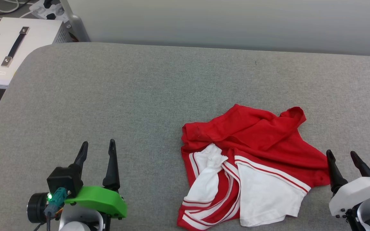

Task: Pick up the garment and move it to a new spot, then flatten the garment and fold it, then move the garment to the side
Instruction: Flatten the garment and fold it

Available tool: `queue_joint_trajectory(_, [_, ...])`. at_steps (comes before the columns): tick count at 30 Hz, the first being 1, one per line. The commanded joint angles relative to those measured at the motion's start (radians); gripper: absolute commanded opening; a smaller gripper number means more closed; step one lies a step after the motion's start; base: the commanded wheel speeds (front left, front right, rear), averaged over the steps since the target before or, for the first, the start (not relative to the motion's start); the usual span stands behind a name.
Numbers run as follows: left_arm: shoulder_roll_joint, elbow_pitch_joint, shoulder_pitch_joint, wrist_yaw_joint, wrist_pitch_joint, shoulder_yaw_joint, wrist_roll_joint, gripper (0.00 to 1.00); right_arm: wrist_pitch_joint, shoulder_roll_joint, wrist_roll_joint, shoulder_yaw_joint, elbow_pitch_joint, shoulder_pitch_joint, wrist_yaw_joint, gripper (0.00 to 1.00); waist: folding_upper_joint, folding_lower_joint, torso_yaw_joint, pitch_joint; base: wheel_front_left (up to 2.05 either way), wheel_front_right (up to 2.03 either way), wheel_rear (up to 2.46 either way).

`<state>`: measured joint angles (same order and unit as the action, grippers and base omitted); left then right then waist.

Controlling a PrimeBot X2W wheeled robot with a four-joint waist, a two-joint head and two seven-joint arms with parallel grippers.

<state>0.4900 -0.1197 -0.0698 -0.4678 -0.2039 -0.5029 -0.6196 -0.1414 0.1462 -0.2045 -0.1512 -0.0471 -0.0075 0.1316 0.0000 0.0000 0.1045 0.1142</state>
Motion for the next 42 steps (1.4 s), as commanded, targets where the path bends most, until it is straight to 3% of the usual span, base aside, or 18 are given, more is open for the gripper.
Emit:
queue_joint_trajectory(1, [0.008,-0.006,0.004,0.000,0.005,-0.001,-0.009,1.00,0.031,-0.016,0.014,0.001,0.021,0.014,-0.001,1.00,0.0000,0.0000,-0.012,-0.008,0.00,0.00,0.00])
queue_joint_trajectory(7, [0.018,-0.021,0.000,-0.003,0.029,-0.010,-0.008,1.00,0.051,-0.061,0.039,0.036,0.080,0.072,-0.001,1.00,0.0000,0.0000,-0.027,-0.023,0.00,0.00,0.00])
queue_joint_trajectory(13, [0.025,-0.030,0.002,-0.007,0.034,-0.008,-0.009,1.00,-0.092,-0.072,0.009,0.097,0.112,0.153,-0.001,1.00,0.0000,0.0000,-0.042,-0.020,0.00,0.00,0.00])
queue_joint_trajectory(18, [0.024,-0.042,-0.011,-0.008,0.031,-0.009,-0.004,1.00,-0.295,-0.017,-0.043,0.148,0.148,0.174,-0.001,1.00,0.0000,0.0000,-0.038,0.007,0.00,0.00,0.00])
queue_joint_trajectory(24, [0.006,-0.043,-0.042,-0.002,0.018,-0.015,0.003,1.00,-0.418,0.061,-0.098,0.219,0.153,0.152,-0.001,1.00,0.0000,0.0000,0.000,0.060,0.00,0.00,0.00])
queue_joint_trajectory(36, [-0.031,0.000,-0.068,0.013,-0.016,-0.015,0.001,1.00,-0.511,0.124,-0.158,0.319,0.058,0.119,-0.001,1.00,0.0000,0.0000,0.045,0.117,0.00,0.00,0.00])
queue_joint_trajectory(37, [-0.033,0.003,-0.068,0.014,-0.017,-0.014,0.001,1.00,-0.518,0.125,-0.166,0.328,0.051,0.118,-0.001,0.77,0.0000,0.0000,0.046,0.116,0.00,0.00,0.00])
queue_joint_trajectory(38, [-0.033,0.005,-0.069,0.015,-0.019,-0.013,0.001,1.00,-0.520,0.127,-0.167,0.333,0.046,0.117,-0.001,0.77,0.0000,0.0000,0.045,0.116,0.00,0.00,0.00])
queue_joint_trajectory(39, [-0.034,0.008,-0.070,0.016,-0.020,-0.012,0.000,1.00,-0.521,0.126,-0.173,0.340,0.041,0.116,-0.001,0.06,0.0000,0.0000,0.045,0.115,0.00,0.00,0.00])
queue_joint_trajectory(40, [-0.035,0.009,-0.070,0.016,-0.021,-0.012,0.000,1.00,-0.523,0.126,-0.177,0.345,0.037,0.115,-0.001,0.00,0.0000,0.0000,0.044,0.114,0.00,0.00,0.00])
queue_joint_trajectory(42, [-0.036,0.012,-0.070,0.017,-0.023,-0.012,-0.001,1.00,-0.517,0.125,-0.183,0.350,0.034,0.111,-0.001,0.00,0.0000,0.0000,0.041,0.110,0.00,0.00,0.00])
